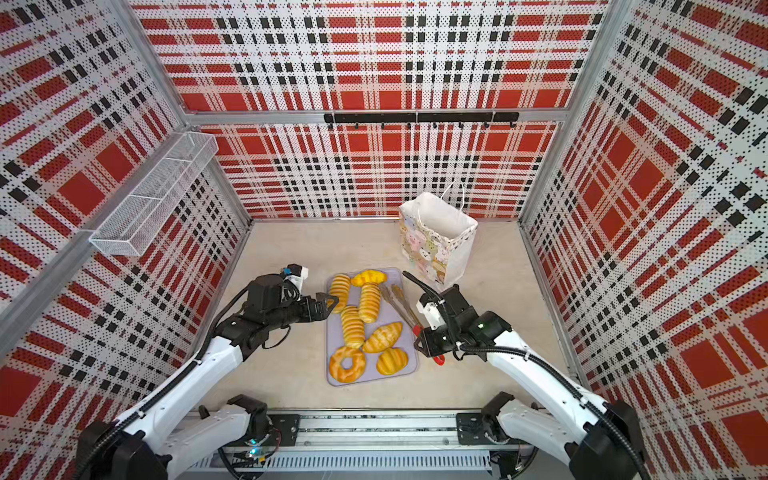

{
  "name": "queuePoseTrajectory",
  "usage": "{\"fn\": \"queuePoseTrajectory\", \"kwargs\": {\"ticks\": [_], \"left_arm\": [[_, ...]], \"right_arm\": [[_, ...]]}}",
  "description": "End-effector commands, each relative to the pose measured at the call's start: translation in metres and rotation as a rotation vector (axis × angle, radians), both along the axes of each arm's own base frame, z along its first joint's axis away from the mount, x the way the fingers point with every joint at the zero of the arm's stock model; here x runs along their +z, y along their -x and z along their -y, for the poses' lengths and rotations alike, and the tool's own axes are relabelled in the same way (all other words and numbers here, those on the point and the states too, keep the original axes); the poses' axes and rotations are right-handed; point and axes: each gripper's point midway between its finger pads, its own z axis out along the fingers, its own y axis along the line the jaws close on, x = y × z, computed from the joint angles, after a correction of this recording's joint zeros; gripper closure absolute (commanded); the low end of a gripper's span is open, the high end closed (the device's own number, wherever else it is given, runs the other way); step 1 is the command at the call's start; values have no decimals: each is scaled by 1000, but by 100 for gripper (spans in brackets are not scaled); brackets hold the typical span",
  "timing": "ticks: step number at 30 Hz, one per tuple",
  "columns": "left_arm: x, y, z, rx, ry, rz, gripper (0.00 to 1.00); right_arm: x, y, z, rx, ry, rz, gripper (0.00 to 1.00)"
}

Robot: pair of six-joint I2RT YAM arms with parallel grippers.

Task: Place the fake bread into the paper bag
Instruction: 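Move the empty tongs with the right gripper back over the tray, then lower the tongs with the right gripper onto a striped spiral roll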

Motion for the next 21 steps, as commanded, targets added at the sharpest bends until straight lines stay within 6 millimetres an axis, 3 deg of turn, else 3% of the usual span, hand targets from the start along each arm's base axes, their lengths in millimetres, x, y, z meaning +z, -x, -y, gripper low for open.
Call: {"fn": "queuePoseTrajectory", "kwargs": {"ticks": [1, 10, 21], "left_arm": [[-3, 0, 3, -18, 18, -6, 1], [-5, 8, 10, -35, 19, -6, 2], [-24, 13, 17, -45, -18, -67, 2]], "right_arm": [[7, 3, -14, 19, -71, -29, 70], [12, 6, -26, -1, -130, -123, 65], [17, 3, -33, -33, -167, -153, 68]]}}
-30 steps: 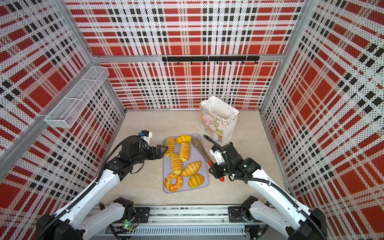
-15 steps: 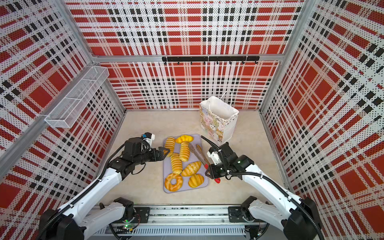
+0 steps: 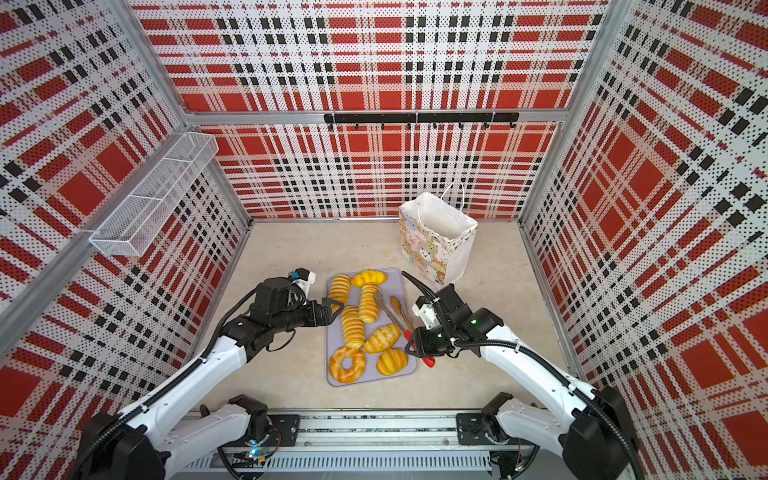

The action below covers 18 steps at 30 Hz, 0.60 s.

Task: Place the fake bread into the paper bag
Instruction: 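Lower the tongs with the right gripper onto a striped spiral roll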

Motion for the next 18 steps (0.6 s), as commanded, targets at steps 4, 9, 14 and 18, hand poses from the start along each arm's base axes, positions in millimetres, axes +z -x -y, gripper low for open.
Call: {"fn": "queuePoseTrajectory", "kwargs": {"ticks": [4, 9, 14, 18], "left_arm": [[-10, 2, 0, 3, -14, -25, 2], [-12, 3, 1, -1, -15, -29, 2], [-14, 4, 1, -1, -15, -36, 2], [-15, 3, 1, 1, -16, -38, 2]], "right_arm": [[17, -9, -14, 3, -57, 18, 67], [19, -11, -19, 16, -70, 11, 67], [16, -12, -21, 25, -68, 1, 67], [12, -14, -22, 23, -66, 4, 66]]}}
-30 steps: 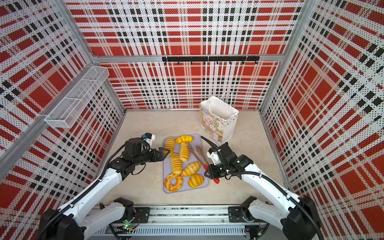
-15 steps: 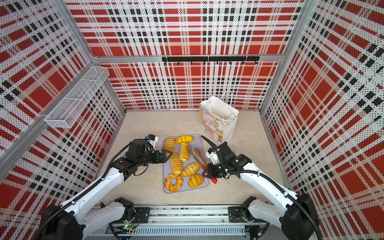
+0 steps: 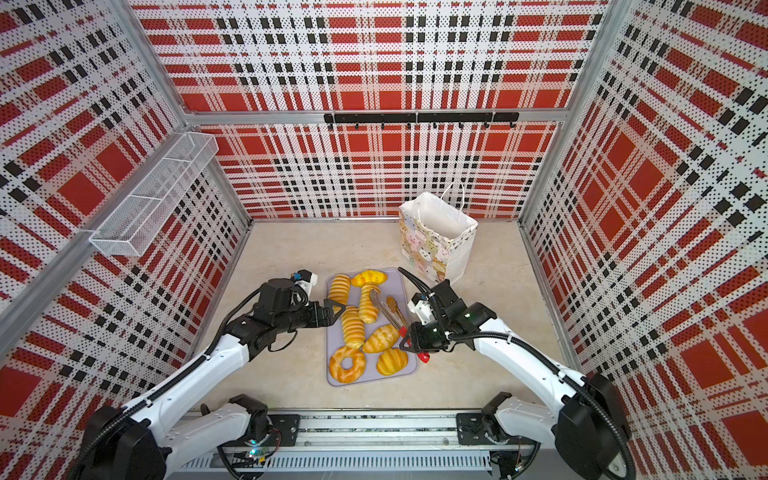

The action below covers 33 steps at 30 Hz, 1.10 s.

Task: Place the fake bread into the paper bag
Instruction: 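Lower the tongs with the right gripper onto a striped spiral roll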

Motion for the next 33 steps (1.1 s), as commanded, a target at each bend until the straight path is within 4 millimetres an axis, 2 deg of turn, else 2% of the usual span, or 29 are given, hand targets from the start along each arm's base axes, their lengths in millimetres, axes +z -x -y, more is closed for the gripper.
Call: {"fn": "queuePoseTrajectory", "kwargs": {"ticks": [1, 17, 28, 33], "left_arm": [[-6, 2, 0, -3, -7, -12, 2], [-5, 2, -3, 8, -9, -7, 2], [-4, 5, 1, -9, -3, -3, 2], [-5, 5, 1, -7, -6, -3, 2]], "right_arm": [[12, -7, -10, 18, -47, 44, 66], [0, -14, -21, 39, -44, 11, 65], [-10, -12, -42, 85, -67, -35, 65], [-11, -13, -46, 100, -63, -41, 65]]}}
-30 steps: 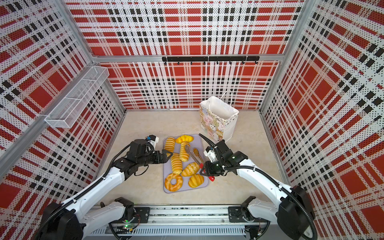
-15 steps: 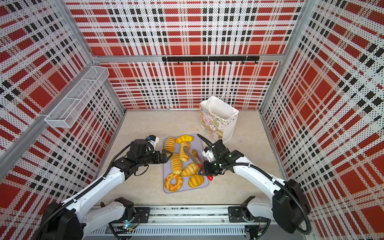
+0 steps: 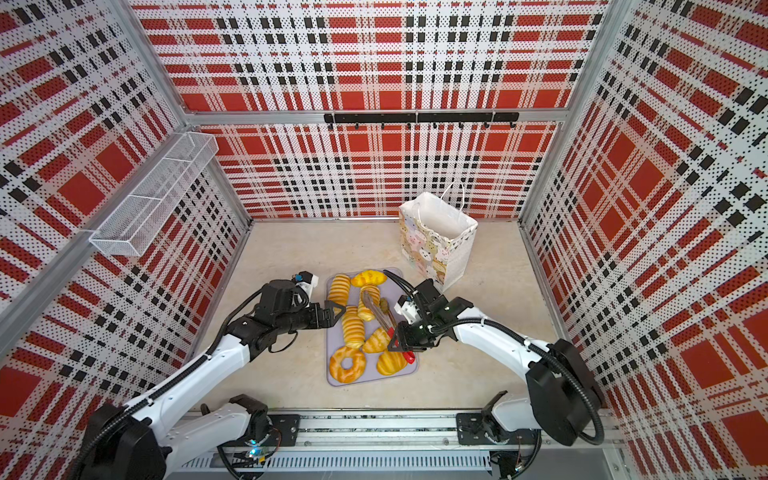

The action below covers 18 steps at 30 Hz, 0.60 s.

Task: Place the fake bread into the paper bag
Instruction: 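Lower the tongs with the right gripper onto a striped spiral roll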

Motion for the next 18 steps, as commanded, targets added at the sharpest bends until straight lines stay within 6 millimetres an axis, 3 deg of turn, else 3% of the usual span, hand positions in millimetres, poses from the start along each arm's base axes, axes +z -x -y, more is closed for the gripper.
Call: {"fn": "queuePoseTrajectory", "kwargs": {"ticks": [1, 7, 18], "left_arm": [[-1, 3, 0, -1, -2, 7, 2], [-2, 2, -1, 1, -4, 4, 2], [7, 2, -4, 22, -9, 43, 2]], "right_arm": [[14, -7, -12, 26, -47, 40, 66], [21, -7, -8, 21, -48, 72, 76], [45, 1, 5, 6, -77, 171, 79]]}}
